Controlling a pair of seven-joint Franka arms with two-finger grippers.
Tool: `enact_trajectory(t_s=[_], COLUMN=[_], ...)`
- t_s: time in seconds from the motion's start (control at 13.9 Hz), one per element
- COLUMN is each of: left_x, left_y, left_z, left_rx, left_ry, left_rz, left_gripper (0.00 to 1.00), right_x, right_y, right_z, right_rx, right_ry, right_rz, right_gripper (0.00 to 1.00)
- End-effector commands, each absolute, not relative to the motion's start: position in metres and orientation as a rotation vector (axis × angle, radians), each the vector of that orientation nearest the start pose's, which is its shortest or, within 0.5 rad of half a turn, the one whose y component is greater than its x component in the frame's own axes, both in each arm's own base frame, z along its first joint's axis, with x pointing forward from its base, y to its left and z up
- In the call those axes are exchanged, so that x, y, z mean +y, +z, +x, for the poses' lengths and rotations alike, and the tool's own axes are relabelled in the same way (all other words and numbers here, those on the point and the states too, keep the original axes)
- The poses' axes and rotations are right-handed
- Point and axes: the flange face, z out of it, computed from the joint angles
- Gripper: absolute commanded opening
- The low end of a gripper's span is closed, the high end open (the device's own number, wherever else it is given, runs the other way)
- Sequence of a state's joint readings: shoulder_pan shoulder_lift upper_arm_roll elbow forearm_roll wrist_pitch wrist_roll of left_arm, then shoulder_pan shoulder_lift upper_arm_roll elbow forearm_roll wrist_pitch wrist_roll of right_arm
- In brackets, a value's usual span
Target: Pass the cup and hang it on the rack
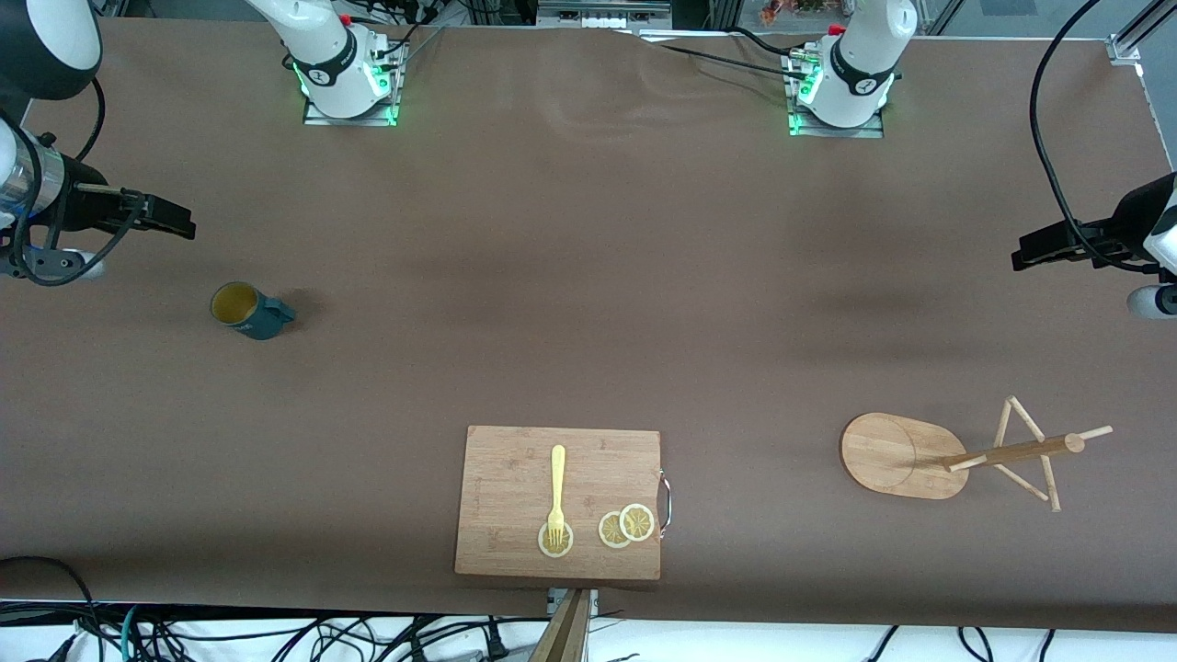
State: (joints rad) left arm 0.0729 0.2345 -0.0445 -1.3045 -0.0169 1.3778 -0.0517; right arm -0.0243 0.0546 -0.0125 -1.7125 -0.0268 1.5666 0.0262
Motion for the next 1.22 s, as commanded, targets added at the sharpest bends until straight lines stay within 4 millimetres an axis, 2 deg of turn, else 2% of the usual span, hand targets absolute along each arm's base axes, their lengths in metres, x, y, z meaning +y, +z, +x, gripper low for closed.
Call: enact_trajectory(t_s=[0.0,0.14,0.29,0.5,0.72,1.15], left_x=[0.019,0.018,0.018,0.019,0.019,0.020], left_y=[0.601,0.599,0.601,0.601,0.600,0.600], left_z=[0.608,0.608,0.608,0.608,0.608,0.608], left_rx=[-0.122,-0.122,-0.120,-0.127,-0.125,-0.129], left_ry=[0.242,0.247,0.242,0.242,0.245,0.245], left_rz=[-3.148,-3.148,-3.148,-3.148,-3.148,-3.148], left_gripper=[1.00,1.00,1.00,1.00,1.00,1.00], right_x=[-0.057,-0.068,-0.095,-0.117,-0.115,-0.116], right_y=[0.497,0.471,0.442,0.393,0.341,0.269], right_z=[0.548,0.538,0.532,0.524,0.524,0.527], right_rx=[0.099,0.043,-0.018,-0.075,-0.067,-0.043], right_ry=[0.311,0.208,0.097,-0.010,-0.046,-0.037], right_rz=[-3.160,-3.177,-3.186,-3.190,-3.190,-3.193], right_gripper=[1.00,1.00,1.00,1.00,1.00,1.00])
